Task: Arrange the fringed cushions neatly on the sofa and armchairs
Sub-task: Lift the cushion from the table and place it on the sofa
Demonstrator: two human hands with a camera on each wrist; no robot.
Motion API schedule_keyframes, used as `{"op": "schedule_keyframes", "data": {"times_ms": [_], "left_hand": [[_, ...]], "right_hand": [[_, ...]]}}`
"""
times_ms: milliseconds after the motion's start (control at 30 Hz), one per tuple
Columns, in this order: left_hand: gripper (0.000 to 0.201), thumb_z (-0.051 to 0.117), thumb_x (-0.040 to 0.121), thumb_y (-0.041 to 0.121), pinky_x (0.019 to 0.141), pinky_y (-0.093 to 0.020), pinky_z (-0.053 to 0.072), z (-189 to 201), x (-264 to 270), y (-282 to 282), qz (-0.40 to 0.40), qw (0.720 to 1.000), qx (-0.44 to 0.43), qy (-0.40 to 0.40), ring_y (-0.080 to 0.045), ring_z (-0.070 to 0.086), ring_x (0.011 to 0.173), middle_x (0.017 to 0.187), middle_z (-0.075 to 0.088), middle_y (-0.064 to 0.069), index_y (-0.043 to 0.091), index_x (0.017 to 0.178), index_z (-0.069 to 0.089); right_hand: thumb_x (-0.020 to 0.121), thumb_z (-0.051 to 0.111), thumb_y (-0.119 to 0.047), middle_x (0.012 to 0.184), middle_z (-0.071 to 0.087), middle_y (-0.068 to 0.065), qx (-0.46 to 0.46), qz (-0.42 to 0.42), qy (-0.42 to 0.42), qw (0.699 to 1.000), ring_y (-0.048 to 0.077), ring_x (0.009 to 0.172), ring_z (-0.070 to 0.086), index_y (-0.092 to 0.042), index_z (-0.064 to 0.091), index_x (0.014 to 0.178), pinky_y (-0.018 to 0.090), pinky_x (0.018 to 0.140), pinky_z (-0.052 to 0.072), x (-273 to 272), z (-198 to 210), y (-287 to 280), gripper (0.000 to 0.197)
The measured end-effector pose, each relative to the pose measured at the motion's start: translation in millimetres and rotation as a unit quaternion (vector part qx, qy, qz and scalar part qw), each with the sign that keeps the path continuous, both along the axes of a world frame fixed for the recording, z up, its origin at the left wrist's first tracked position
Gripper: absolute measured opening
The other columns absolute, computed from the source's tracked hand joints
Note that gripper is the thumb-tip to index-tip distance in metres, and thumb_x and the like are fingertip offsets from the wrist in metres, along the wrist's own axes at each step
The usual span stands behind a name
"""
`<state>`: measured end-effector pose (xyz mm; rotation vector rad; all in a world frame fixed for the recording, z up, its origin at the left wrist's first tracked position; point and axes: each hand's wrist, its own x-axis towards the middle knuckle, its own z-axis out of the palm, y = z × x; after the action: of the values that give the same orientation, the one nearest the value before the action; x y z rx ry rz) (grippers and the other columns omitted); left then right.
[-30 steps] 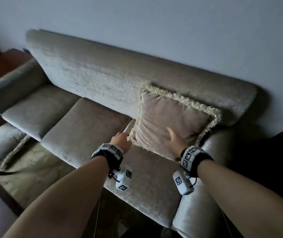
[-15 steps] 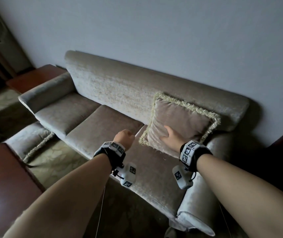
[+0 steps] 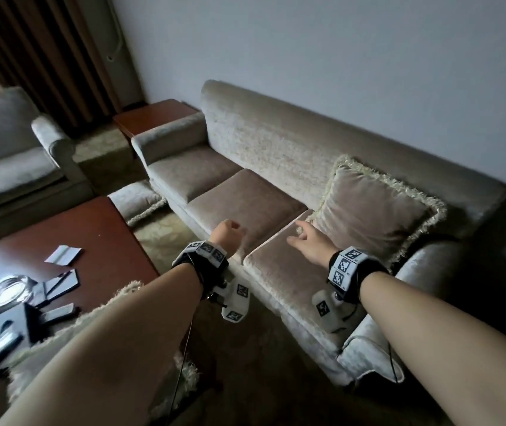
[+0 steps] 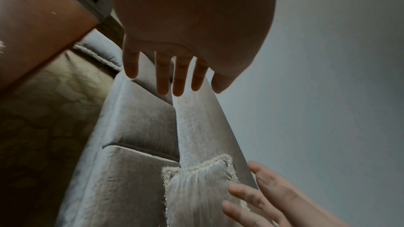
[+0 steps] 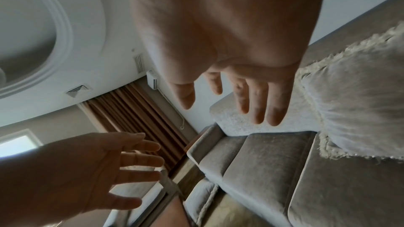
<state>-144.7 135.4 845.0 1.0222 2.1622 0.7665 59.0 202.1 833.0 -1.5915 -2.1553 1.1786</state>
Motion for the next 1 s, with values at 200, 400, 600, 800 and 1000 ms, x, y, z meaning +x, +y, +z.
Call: {"op": "schedule_keyframes", "data": {"times_ms": [200, 400, 600, 800, 1000], "left_hand": [[0.028, 0.056, 0.089, 0.038, 0.087, -0.038, 0.051, -20.5, -33.1, -109.7, 0.081, 0.997, -0.010, 0.002, -0.033, 0.066, 0.104, 0.105, 0.072, -0.015, 0.013, 0.094, 0.069], [0.027, 0.057, 0.088, 0.032, 0.083, -0.037, 0.052, -42.9, -61.3, -229.5, 0.138, 0.989, -0.061, 0.000, -0.036, 0.067, 0.097, 0.102, 0.071, -0.022, 0.008, 0.091, 0.067], [0.027, 0.055, 0.091, 0.023, 0.061, -0.029, 0.039, -56.6, -122.0, -317.5, 0.191, 0.978, -0.082, 0.002, -0.020, 0.046, 0.060, 0.060, 0.050, -0.002, 0.014, 0.065, 0.054], [0.023, 0.055, 0.087, 0.018, 0.061, -0.027, 0.034, -94.9, -211.1, -382.9, 0.211, 0.970, -0.118, 0.002, -0.021, 0.047, 0.062, 0.063, 0.052, -0.005, 0.014, 0.064, 0.054], [0.041, 0.053, 0.089, 0.015, 0.053, -0.027, 0.027, -140.3, -312.5, -428.2, 0.210, 0.964, -0.163, -0.020, -0.016, 0.039, 0.050, 0.051, 0.041, 0.000, 0.016, 0.050, 0.039]], "right_hand": [[0.097, 0.057, -0.028, 0.117, 0.056, 0.009, -0.044, 0.090, 0.016, 0.995, 0.023, 0.112, 0.054, -0.013, 0.033, 0.150, 0.023, 0.087, 0.035, -39.0, -8.5, -70.2, 0.060], [0.094, 0.060, -0.036, 0.131, 0.056, 0.011, -0.065, 0.170, 0.009, 0.983, 0.024, 0.120, 0.054, -0.019, 0.035, 0.150, 0.032, 0.104, 0.038, -89.3, -34.4, -151.0, 0.064], [0.093, 0.058, -0.042, 0.128, 0.057, 0.010, -0.061, 0.252, -0.017, 0.966, 0.025, 0.118, 0.056, -0.022, 0.035, 0.150, 0.037, 0.106, 0.042, -162.4, -48.5, -204.1, 0.064], [0.092, 0.059, -0.042, 0.112, 0.048, 0.001, -0.064, 0.285, -0.054, 0.955, 0.018, 0.103, 0.049, -0.020, 0.035, 0.150, 0.038, 0.102, 0.042, -256.7, -84.8, -240.0, 0.066], [0.094, 0.059, -0.037, 0.112, 0.048, -0.001, -0.090, 0.276, -0.087, 0.953, 0.028, 0.123, 0.054, -0.018, 0.036, 0.149, 0.033, 0.102, 0.039, -350.6, -129.8, -269.6, 0.063]]}}
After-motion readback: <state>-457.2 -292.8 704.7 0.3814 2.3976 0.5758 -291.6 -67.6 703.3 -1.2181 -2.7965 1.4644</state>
